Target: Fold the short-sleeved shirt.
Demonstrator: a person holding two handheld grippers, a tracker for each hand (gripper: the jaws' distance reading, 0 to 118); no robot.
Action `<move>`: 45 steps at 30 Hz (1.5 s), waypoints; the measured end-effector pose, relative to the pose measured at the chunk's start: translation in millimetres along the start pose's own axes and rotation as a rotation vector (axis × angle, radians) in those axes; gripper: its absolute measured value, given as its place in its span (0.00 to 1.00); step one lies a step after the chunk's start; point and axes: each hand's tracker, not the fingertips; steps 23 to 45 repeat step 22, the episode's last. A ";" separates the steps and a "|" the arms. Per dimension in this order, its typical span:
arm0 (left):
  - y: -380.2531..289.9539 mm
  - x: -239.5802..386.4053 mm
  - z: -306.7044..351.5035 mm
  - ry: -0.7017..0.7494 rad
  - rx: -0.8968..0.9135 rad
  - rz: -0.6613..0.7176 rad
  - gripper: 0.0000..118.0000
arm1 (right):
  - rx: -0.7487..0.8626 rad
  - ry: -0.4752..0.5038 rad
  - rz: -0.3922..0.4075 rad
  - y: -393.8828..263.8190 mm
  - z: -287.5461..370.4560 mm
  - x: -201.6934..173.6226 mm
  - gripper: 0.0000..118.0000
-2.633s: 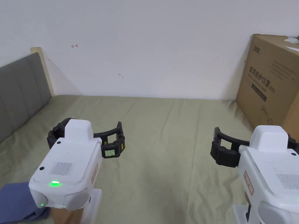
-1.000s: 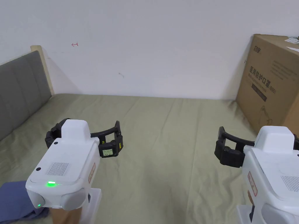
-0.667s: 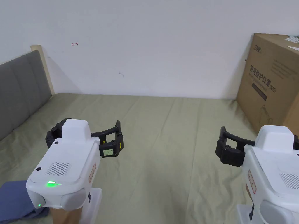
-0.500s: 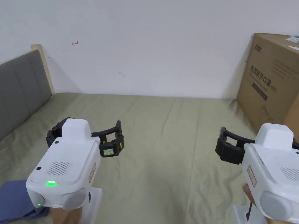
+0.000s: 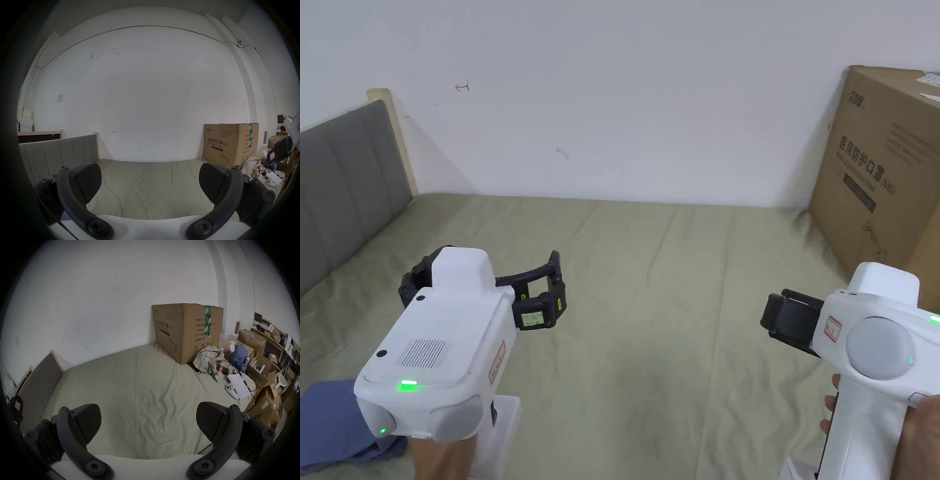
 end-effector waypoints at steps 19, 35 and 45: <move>-2.2 -1.7 -0.5 0.001 0.005 -0.004 1.00 | 0.190 0.014 0.094 -10.1 2.2 -6.6 0.96; -2.7 -2.3 -0.1 0.003 0.007 -0.001 1.00 | 0.277 0.063 0.108 -14.4 3.9 -4.9 0.96; -2.7 -2.3 -0.1 0.003 0.007 -0.001 1.00 | 0.277 0.063 0.108 -14.4 3.9 -4.9 0.96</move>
